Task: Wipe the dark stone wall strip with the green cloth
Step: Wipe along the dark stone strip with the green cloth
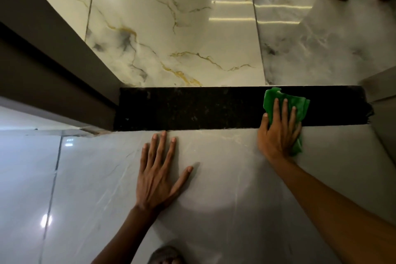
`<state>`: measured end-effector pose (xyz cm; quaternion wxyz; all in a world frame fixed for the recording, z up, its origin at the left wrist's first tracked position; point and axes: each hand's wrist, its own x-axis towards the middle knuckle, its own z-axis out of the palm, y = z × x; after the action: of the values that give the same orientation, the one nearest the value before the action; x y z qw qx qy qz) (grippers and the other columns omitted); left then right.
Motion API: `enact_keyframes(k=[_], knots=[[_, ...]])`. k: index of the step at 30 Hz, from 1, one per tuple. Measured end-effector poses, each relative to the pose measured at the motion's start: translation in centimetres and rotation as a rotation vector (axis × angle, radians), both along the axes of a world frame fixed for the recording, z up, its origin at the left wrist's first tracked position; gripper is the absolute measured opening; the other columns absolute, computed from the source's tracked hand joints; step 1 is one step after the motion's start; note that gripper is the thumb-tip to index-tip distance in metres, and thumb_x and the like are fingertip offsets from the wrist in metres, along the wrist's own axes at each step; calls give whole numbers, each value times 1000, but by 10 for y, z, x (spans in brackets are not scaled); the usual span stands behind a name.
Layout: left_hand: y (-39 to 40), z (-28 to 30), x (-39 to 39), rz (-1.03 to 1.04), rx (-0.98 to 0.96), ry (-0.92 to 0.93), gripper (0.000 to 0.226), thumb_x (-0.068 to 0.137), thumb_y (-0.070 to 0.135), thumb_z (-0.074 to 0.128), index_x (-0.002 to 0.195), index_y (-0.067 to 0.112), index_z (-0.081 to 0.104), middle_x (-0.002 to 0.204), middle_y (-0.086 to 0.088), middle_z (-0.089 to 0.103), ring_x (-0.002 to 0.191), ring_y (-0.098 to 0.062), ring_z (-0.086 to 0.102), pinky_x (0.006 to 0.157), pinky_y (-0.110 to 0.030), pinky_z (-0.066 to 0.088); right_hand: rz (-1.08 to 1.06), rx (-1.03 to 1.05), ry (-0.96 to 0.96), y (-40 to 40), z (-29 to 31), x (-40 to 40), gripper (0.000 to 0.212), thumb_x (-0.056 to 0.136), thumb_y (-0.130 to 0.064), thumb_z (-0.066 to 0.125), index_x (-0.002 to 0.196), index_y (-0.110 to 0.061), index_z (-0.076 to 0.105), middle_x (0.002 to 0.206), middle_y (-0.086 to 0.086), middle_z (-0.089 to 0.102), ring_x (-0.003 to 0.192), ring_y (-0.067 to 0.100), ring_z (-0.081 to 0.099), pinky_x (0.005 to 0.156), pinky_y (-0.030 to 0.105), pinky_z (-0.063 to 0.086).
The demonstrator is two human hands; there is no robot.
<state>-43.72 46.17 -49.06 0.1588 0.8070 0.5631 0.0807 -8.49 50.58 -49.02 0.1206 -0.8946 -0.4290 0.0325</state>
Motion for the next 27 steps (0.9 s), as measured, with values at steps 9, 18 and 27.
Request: enact_keyframes(k=[9,18,27], knots=[[-7,1,-31,79,-9,29,99,105,77,38,181,18,16,192,-9,1,178,-32,-1,141,-64,13,290,-18,-10,38,3,-83,66,109,-50,28,172,-28,24,181,2,22,168,31,17,134,63,15],[-22,0,-61,151,-30,56,100,105,77,37,182,20,10,192,-8,-2,178,-31,-4,141,-64,11,614,-39,-11,70,7,-161,65,110,-48,28,172,-30,21,181,1,19,168,31,17,133,64,17],[-28,-2,-60,161,-38,68,100,105,79,30,182,19,8,192,-8,-4,178,-30,-6,142,-63,6,989,-109,59,99,13,-220,66,109,-45,38,172,-32,20,182,-1,14,169,33,10,132,69,8]])
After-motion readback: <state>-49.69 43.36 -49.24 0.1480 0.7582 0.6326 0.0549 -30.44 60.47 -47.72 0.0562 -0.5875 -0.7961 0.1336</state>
